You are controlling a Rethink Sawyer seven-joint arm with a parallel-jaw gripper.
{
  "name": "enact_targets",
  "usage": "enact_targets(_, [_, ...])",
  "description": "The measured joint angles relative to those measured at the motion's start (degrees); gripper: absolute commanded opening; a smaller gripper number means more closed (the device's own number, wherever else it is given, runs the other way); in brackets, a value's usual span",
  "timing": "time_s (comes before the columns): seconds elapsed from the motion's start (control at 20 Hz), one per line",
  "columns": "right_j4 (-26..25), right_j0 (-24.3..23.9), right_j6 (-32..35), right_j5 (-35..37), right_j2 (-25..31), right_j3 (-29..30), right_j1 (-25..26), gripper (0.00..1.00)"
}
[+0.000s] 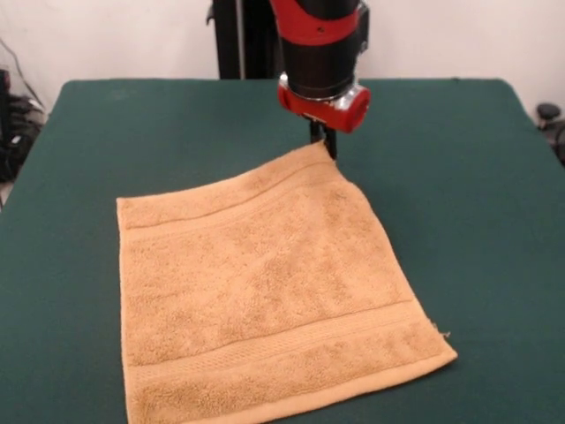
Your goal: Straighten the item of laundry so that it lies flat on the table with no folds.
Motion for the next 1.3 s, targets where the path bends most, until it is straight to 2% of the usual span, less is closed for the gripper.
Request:
enact_targets(0.95, [2.34,-2.80,0.00,-5.63,5.49,9.56,-3.53,0.00])
enact_targets(1.3, [2.35,-2.81,0.00,-6.65,6.59,10.70,-3.53,0.00])
